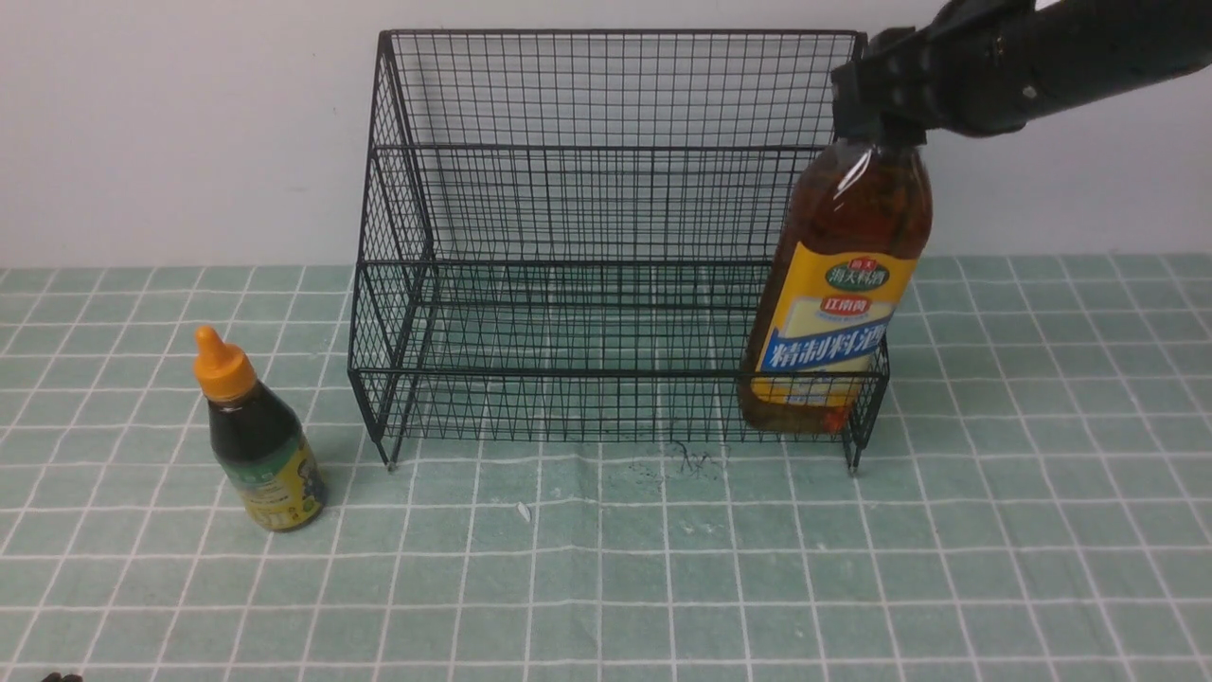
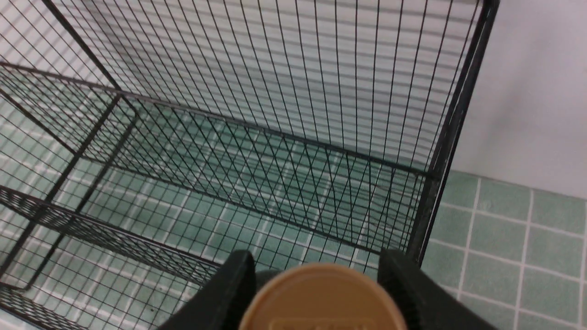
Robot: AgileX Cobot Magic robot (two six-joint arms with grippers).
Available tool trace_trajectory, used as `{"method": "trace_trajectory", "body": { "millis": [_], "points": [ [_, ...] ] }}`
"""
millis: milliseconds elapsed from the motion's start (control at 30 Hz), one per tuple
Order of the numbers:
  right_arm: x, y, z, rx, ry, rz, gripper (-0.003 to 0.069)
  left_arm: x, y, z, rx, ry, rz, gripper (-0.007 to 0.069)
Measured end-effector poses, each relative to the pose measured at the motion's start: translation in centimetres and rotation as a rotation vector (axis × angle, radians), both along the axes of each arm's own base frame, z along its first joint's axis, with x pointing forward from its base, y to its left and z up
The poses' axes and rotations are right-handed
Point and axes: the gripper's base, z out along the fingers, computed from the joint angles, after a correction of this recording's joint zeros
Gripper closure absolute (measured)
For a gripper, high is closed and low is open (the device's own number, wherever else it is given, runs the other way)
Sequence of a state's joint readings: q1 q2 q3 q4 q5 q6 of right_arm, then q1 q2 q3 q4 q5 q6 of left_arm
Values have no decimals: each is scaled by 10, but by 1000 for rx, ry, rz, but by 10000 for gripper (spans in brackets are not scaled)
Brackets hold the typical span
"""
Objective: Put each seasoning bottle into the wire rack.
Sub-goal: Use the right arm to put the condiment bottle back on the shelf
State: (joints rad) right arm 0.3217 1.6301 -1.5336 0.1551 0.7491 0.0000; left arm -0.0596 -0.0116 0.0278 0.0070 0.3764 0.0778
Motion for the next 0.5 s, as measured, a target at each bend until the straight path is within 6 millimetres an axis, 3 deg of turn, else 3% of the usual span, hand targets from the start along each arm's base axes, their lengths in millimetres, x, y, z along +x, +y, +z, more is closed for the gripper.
{"method": "trace_trajectory", "body": {
  "millis": [200, 500],
  "points": [
    [7, 2, 3, 21, -45, -6, 304, 0, 0, 0, 0, 0, 0, 631],
    [0, 1, 16, 43, -85, -3, 257, 0, 0, 0, 0, 0, 0, 631]
  ]
}}
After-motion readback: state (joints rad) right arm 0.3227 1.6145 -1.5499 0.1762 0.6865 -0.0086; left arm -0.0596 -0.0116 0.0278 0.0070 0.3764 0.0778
